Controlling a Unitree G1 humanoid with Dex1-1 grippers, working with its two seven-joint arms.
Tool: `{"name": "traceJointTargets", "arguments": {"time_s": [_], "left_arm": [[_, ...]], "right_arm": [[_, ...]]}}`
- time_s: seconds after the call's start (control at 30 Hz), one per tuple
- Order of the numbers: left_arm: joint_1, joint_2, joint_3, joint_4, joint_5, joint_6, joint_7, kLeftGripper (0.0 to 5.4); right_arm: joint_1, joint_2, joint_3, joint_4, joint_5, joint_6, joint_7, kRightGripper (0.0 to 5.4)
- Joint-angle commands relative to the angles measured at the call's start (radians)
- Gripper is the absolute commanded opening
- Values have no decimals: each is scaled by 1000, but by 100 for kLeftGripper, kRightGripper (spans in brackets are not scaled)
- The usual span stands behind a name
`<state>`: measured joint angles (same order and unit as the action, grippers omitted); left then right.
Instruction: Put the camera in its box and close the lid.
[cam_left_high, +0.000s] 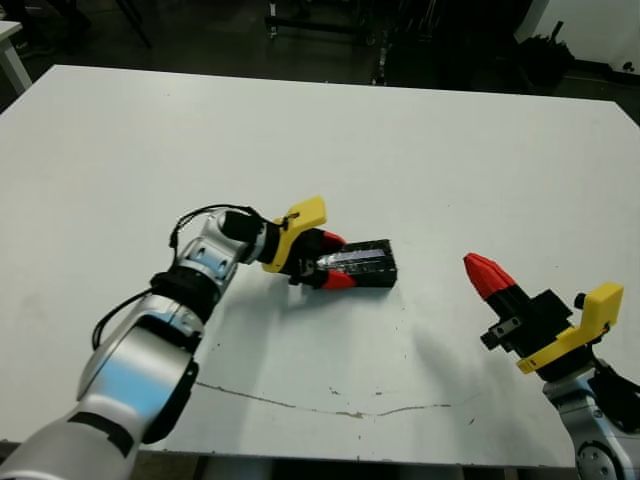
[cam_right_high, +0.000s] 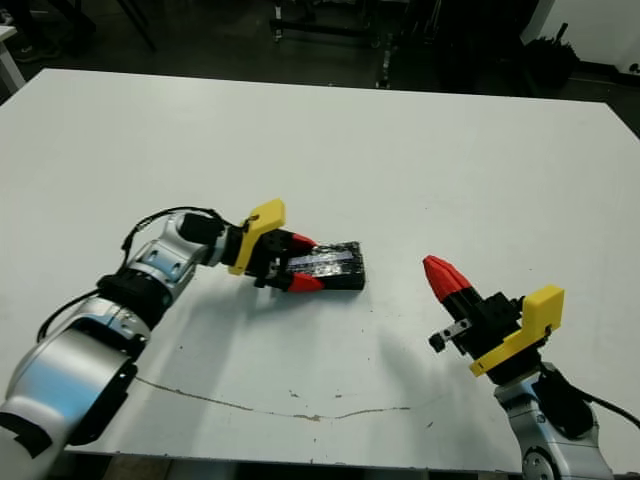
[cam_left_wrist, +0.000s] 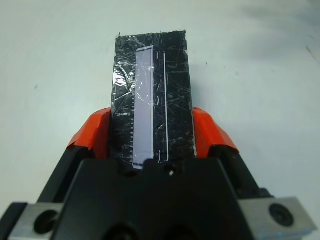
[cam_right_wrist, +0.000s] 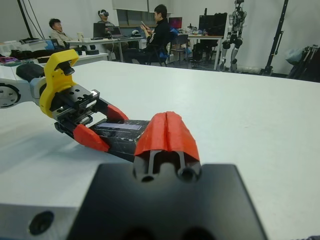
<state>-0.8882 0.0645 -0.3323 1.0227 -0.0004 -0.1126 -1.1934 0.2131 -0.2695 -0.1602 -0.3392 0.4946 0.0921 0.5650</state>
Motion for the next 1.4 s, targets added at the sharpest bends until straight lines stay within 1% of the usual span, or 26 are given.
{"name": "traceJointTargets", "arguments": {"time_s": [0.03, 0.17, 0.33, 0.5, 0.63, 0.7, 0.73, 0.87, 1.03, 1.13, 1.2, 1.33, 1.4], "left_arm": [[16, -127, -44, 68, 49, -13, 7, 315], [-4, -172, -47, 108, 75, -6, 23, 315], [-9, -203, -41, 137, 90, -34, 22, 315], [-15, -208, -62, 141, 119, -35, 30, 315], [-16, -195, -88, 114, 157, 8, 103, 315], [-14, -188, -89, 97, 157, 33, 126, 352], [-11, -183, -89, 90, 156, 31, 126, 361], [13, -153, -79, 66, 148, -13, 125, 414], [40, -131, -30, 44, 92, 21, 78, 473], [65, -114, 3, -5, 46, 45, 42, 514], [83, -101, 26, -63, 12, 88, 29, 539], [127, -68, 66, -213, -39, 156, 24, 539], [148, -51, 94, -291, -81, 217, 12, 539]], "right_arm": [[4, -13, -12, 0, 0, 4, -6, 0], [6, -15, -19, 3, 3, 2, -2, 0], [10, -14, -24, 1, 6, 2, 0, 0], [12, -13, -25, 1, 4, -1, 1, 0], [15, -9, -25, 1, 7, 2, -1, 0], [16, -9, -23, 0, 8, 4, -2, 0], [16, -8, -23, 1, 7, 2, -1, 0], [17, -12, -20, -5, 3, 7, -3, 0], [15, -12, -21, -2, 1, 1, 0, 0], [14, -10, -19, -3, 4, 1, 1, 0], [13, -12, -19, -2, 4, 2, 3, 0], [11, -12, -17, -5, 5, 6, 0, 0], [11, -9, -17, -5, 13, 12, -1, 0]]}}
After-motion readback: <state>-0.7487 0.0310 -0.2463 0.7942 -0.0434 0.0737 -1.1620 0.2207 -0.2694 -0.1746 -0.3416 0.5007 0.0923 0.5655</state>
